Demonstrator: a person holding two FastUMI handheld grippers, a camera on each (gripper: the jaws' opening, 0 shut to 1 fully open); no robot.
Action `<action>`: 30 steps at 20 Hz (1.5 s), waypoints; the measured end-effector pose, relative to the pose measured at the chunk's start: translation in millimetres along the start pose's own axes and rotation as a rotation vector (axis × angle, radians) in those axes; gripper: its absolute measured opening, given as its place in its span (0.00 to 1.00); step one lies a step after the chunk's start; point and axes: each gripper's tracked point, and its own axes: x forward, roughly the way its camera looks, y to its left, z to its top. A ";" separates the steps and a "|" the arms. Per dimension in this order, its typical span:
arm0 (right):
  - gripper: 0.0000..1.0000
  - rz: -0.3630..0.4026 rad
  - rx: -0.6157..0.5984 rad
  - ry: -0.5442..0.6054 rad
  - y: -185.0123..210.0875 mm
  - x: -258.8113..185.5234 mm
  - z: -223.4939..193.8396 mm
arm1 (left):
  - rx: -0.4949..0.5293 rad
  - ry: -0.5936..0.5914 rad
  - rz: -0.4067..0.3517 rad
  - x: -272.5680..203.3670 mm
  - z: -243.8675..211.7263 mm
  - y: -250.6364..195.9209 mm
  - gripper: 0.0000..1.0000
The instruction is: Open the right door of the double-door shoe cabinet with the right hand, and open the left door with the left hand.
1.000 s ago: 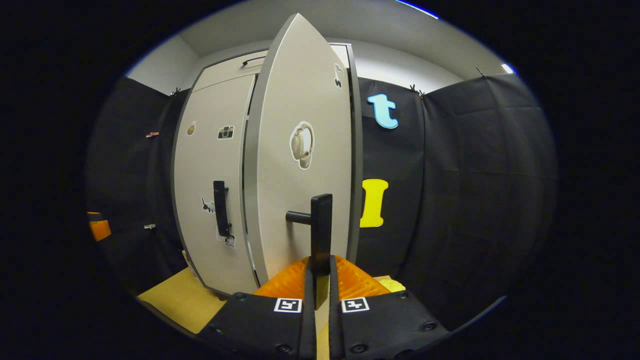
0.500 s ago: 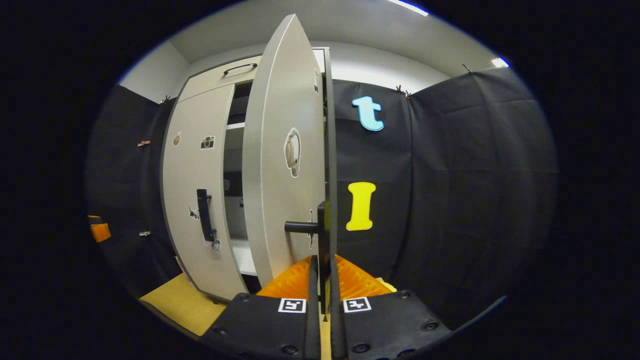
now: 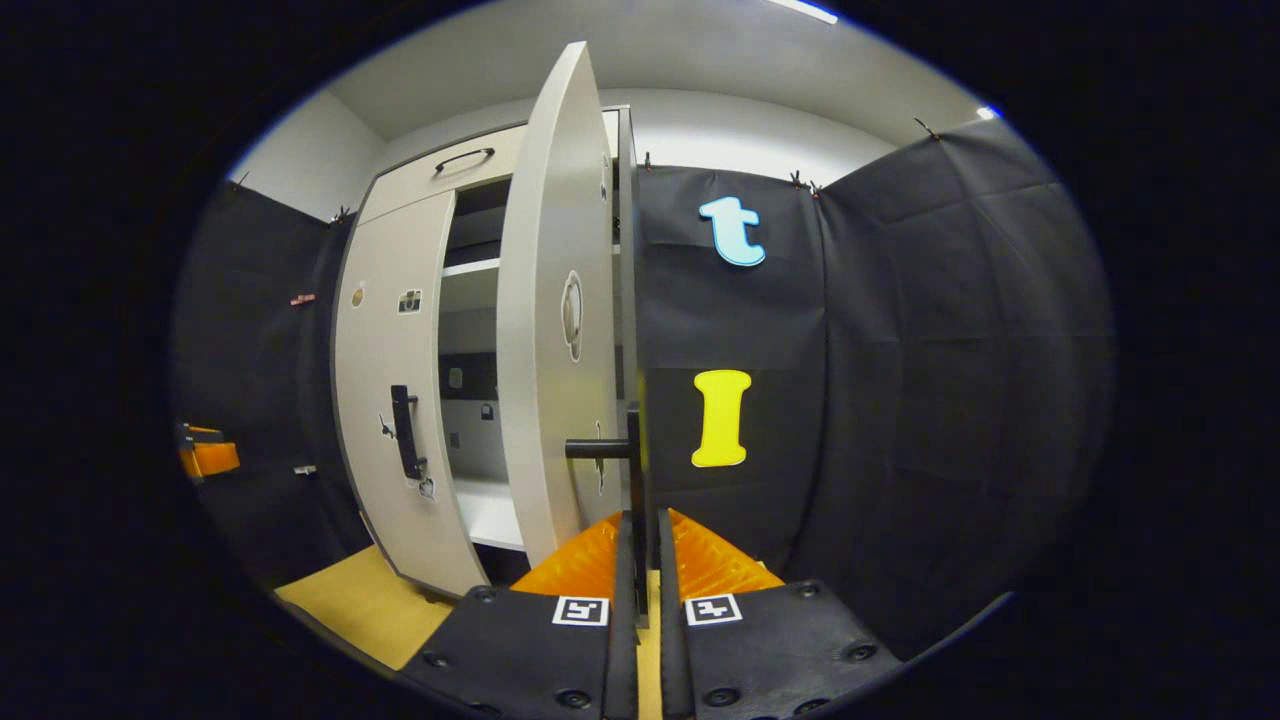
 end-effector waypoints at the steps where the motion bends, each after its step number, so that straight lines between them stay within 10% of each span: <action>1: 0.14 -0.008 -0.011 0.003 0.8 -3.1 -0.1 | 0.000 0.001 -0.002 0.0 -0.5 -0.8 0.98; 8: 0.17 -0.101 0.046 -0.027 -16.4 -41.8 13.8 | 0.005 -0.009 -0.018 3.7 5.1 -7.5 0.98; 12: 0.49 -0.159 0.082 -0.061 -32.2 -63.3 28.0 | 0.007 -0.027 -0.044 15.5 15.9 -25.1 0.98; 13: 0.75 -0.165 0.078 -0.071 -33.3 -68.8 31.0 | 0.009 -0.032 -0.054 20.5 18.1 -30.3 0.98; 17: 0.89 -0.178 0.020 -0.077 -30.7 -85.8 36.0 | 0.014 -0.043 -0.088 41.9 25.5 -55.6 0.97; 30: 0.92 -0.125 -0.012 -0.087 -21.6 -89.3 37.6 | -0.013 -0.030 -0.113 168.7 33.9 -118.1 0.98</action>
